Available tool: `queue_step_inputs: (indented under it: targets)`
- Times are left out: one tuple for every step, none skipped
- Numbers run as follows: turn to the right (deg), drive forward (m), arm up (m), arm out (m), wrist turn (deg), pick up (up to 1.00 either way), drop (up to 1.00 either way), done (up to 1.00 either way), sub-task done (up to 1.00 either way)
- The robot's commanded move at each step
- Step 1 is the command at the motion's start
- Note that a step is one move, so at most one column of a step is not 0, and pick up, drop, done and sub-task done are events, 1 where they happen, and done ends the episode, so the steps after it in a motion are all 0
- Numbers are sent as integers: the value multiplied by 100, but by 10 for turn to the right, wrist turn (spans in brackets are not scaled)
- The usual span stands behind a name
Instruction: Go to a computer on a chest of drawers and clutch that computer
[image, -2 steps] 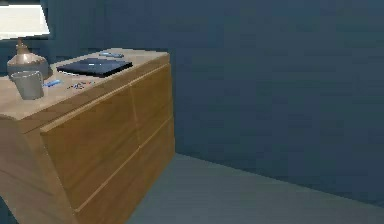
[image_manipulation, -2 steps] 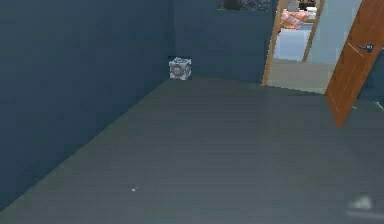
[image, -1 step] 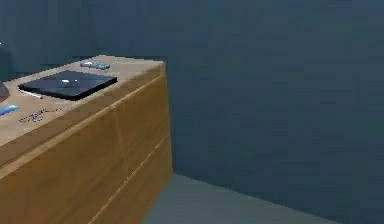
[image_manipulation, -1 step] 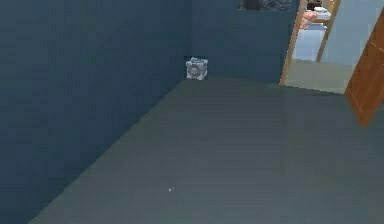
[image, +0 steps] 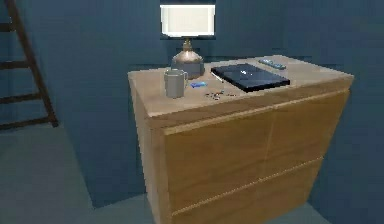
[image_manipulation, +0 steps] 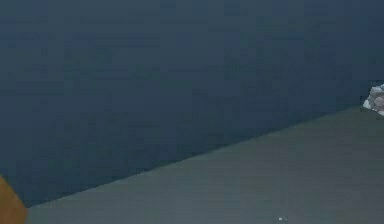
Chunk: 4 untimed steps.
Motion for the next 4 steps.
queue_step_inputs:
  targets:
    - [-450, 0, 0, 0, 0, 0, 0, 0, 0]
    - [-270, 0, 0, 0, 0, 0, 0, 0, 0]
    - [450, 0, 0, 0, 0, 0, 0, 0, 0]
    - [450, 0, 0, 0, 0, 0, 0, 0, 0]
